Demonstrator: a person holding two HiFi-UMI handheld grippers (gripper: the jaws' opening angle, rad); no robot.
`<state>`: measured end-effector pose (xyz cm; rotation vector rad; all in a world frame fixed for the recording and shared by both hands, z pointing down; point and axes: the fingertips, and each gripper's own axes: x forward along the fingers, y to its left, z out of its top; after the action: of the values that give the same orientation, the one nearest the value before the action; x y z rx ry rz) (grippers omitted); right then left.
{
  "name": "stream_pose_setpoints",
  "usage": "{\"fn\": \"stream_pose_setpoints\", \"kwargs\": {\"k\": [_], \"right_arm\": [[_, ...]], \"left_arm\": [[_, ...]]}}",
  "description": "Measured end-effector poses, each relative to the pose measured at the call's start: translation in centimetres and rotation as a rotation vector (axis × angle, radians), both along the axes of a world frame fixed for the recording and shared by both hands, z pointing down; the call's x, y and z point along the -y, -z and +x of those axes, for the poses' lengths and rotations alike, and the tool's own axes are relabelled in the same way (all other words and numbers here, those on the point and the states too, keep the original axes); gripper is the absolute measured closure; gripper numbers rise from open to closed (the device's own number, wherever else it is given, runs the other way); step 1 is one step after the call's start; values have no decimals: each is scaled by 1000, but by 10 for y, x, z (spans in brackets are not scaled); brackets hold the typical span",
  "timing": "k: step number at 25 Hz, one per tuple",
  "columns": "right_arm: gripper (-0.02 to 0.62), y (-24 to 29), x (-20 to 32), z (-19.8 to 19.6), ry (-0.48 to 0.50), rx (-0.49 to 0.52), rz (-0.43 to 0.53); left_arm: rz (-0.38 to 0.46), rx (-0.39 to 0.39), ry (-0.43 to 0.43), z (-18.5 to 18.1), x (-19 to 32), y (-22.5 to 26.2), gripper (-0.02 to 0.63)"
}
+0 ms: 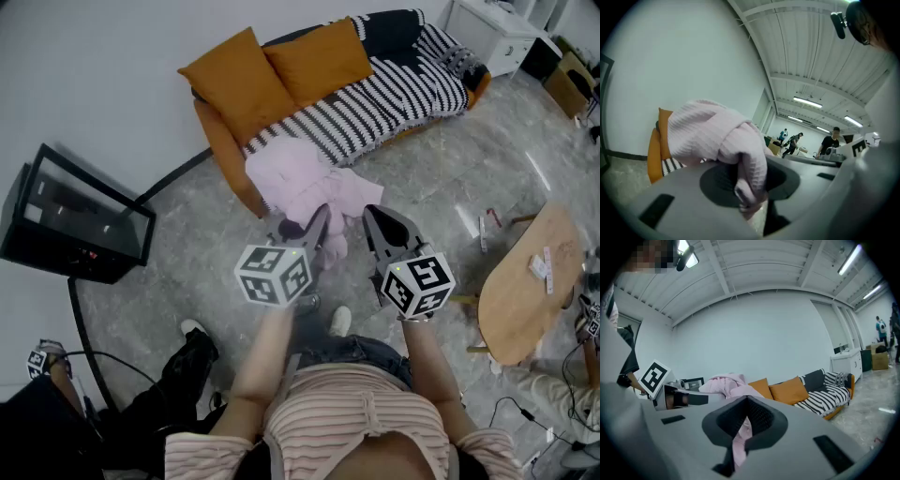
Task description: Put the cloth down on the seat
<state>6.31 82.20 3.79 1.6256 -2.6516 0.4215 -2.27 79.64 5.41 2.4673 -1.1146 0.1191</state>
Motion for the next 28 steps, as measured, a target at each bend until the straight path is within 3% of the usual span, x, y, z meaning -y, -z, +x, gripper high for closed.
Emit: {"fn": "stream_pose_setpoints", "kwargs": {"k": [28], "right_arm": [[588,-7,9,6,29,-12,-2]], "left_arm": [[-5,21,31,8,4,-8,494]]}}
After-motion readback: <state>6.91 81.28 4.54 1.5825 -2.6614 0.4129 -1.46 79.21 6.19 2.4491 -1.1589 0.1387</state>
